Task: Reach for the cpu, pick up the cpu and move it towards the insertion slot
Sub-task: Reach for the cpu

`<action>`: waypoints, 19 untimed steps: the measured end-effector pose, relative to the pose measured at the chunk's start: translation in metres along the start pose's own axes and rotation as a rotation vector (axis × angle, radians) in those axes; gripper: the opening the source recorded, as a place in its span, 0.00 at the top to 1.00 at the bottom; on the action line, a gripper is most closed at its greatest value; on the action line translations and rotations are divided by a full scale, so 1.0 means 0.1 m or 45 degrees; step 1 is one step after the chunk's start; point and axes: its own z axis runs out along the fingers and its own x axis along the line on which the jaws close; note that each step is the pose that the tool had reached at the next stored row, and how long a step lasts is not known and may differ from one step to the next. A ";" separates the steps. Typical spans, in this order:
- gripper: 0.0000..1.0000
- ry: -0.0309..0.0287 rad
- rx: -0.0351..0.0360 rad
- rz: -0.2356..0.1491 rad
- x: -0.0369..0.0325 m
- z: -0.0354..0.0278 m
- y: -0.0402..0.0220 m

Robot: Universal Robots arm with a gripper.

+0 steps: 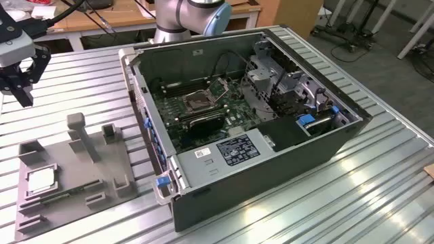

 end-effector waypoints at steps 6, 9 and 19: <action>0.90 0.0000 0.0001 0.000 0.000 0.006 0.000; 0.90 0.0001 0.0001 0.000 0.000 0.015 -0.001; 0.90 0.0000 0.0001 0.000 0.000 0.026 -0.001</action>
